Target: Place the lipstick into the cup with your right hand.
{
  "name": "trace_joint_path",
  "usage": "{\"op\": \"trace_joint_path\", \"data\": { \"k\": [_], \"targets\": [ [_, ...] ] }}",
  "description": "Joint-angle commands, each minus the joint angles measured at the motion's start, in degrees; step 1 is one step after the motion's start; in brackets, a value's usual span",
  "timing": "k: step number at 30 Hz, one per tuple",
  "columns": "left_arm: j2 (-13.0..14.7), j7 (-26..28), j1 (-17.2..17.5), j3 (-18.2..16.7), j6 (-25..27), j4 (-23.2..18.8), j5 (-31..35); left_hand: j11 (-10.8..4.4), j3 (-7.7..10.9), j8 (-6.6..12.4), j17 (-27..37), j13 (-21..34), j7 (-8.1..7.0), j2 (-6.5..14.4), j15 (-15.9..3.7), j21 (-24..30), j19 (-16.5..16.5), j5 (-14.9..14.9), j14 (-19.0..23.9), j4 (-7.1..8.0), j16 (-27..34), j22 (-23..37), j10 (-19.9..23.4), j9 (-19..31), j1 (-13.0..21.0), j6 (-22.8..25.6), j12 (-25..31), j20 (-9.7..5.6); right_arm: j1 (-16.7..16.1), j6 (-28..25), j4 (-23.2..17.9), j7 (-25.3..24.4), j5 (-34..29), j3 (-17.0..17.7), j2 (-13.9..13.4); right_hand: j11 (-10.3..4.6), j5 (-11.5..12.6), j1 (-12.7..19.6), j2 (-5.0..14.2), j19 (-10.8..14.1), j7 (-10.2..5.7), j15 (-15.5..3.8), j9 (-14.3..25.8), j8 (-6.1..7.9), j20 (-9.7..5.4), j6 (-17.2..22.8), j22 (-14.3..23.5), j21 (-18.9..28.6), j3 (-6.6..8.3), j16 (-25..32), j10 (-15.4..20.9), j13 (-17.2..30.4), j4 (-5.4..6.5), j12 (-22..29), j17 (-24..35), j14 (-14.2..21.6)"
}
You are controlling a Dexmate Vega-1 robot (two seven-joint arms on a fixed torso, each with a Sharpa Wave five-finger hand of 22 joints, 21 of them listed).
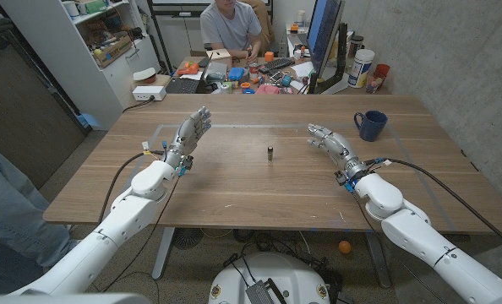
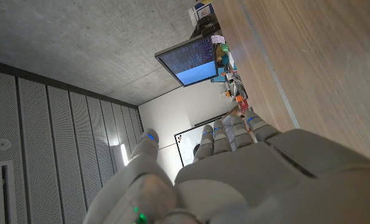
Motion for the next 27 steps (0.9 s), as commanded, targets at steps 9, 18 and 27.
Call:
{"op": "trace_joint_path", "data": {
  "k": [9,18,27],
  "targets": [
    [2.2,-2.7,2.6,-0.8,-1.0,-0.6,-1.7,0.17,0.56,0.36,0.1,0.2,0.39,0.0,0.24,0.0,-0.3,0.5,-0.2,-0.54,0.0,0.2,-0.2,0.3,1.1,0.0,0.2,0.69,-3.2,-8.3,-11.3,-6.7,-18.1,-4.5,-3.5,-0.81,0.5,3.1,-1.03,1.0,-0.49,-0.02,0.3,0.42,1.39,0.9,0.2,0.3,0.62,0.0,0.4,0.4,-0.9,0.2,-0.3,0.8],
    [2.8,-3.4,3.1,-0.8,-2.0,-0.9,-1.8,0.24,0.7,0.45,0.1,0.2,0.27,0.0,0.2,0.0,-0.5,0.4,0.1,-0.8,0.1,0.2,0.1,0.3,1.3,0.3,0.3,0.88,-2.3,-12.3,-14.5,-6.3,-23.9,-5.4,-4.8,-1.04,0.9,4.9,-2.42,0.5,-1.43,-0.25,0.3,0.64,1.84,1.6,0.2,-0.1,0.8,-0.2,0.4,0.5,-0.95,0.2,-0.5,0.6],
    [3.1,-3.3,4.0,-1.1,-2.1,-1.2,-2.4,0.31,0.83,0.61,0.1,0.2,0.39,0.0,0.11,0.1,-0.5,0.4,0.4,-1.05,0.3,0.2,0.6,0.3,1.5,0.9,0.5,1.18,0.0,-17.2,-17.2,-3.3,-29.2,-6.6,-6.5,-1.3,1.3,5.9,-3.58,-0.4,-2.73,0.26,0.4,0.68,2.88,2.0,0.2,-0.4,0.79,-0.4,0.2,0.6,-0.66,0.1,-0.6,0.4]
  ]
}}
